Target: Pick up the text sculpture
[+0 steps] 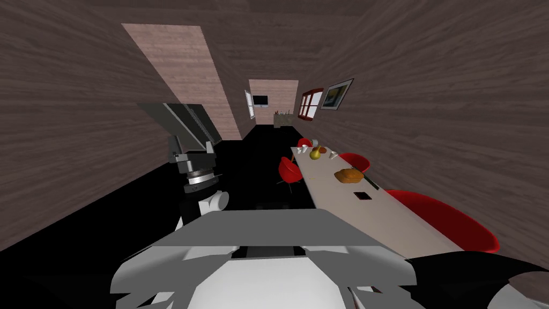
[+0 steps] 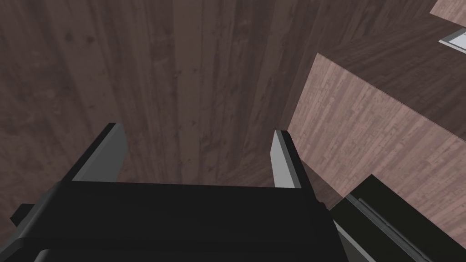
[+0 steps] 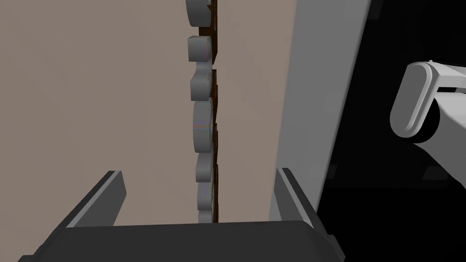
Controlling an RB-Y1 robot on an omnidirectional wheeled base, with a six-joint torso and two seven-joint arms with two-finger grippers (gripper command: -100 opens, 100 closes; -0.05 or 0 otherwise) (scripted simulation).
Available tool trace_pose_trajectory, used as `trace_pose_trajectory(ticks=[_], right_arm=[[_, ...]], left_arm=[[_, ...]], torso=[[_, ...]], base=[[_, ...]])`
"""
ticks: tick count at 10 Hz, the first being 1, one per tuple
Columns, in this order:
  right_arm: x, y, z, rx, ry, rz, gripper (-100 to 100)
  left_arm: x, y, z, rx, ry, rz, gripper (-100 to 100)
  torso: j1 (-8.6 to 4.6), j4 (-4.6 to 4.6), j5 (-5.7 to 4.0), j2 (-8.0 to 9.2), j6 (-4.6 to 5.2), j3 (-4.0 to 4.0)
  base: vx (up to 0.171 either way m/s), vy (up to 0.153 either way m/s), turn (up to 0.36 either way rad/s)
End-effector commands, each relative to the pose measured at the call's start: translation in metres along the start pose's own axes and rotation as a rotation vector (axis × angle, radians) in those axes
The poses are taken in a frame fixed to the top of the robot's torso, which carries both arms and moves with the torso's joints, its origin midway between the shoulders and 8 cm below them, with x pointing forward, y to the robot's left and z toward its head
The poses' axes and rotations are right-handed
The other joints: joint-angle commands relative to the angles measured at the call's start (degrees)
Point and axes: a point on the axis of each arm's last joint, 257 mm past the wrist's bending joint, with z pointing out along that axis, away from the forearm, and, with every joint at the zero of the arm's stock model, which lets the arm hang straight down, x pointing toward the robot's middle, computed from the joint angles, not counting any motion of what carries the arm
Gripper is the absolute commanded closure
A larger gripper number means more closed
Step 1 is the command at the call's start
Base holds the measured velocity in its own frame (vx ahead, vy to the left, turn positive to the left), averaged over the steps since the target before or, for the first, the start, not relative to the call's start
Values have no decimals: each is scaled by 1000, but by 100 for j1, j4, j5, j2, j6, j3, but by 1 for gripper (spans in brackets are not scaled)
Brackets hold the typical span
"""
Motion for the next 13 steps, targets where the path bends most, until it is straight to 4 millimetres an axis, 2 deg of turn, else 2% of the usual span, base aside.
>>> trace_pose_trajectory(ticks=[1, 2, 3, 6, 7, 8, 11, 12, 13], right_arm=[[0, 0, 0, 0, 0, 0, 0], [24, 23, 7, -27, 24, -13, -100], [22, 26, 8, -32, 16, -12, -100], [11, 25, 8, -31, -27, 54, -100], [37, 48, 14, -54, 5, 31, -100], [36, 51, 15, -60, -1, 36, -100], [24, 49, 15, -54, -46, 108, -100], [52, 72, 20, -78, -4, 87, -100], [51, 74, 20, -80, -13, 89, -100]], left_arm=[[0, 0, 0, 0, 0, 0, 0], [0, 0, 0, 0, 0, 0, 0], [0, 0, 0, 0, 0, 0, 0], [0, 0, 0, 0, 0, 0, 0], [0, 0, 0, 0, 0, 0, 0], [0, 0, 0, 0, 0, 0, 0], [0, 0, 0, 0, 0, 0, 0], [0, 0, 0, 0, 0, 0, 0], [0, 0, 0, 0, 0, 0, 0]], torso=[[0, 0, 0, 0, 0, 0], [-4, 7, -1, 27, 1, 16], [-15, 12, -3, 51, -6, 30], [-10, 14, -3, 54, 3, 33], [-6, 13, -2, 49, 2, 30], [-11, 14, -2, 60, -3, 35], [-11, 13, -4, 53, 4, 32], [-7, 12, -3, 48, 2, 29], [-13, 14, -3, 59, -3, 35]], base=[[16, 2, -4], [-38, -28, 360], [-52, -41, 296], [-13, -6, -7], [-40, -16, 308], [-54, -34, 314], [-11, -7, 5], [-42, -17, 309], [-52, -27, 347]])
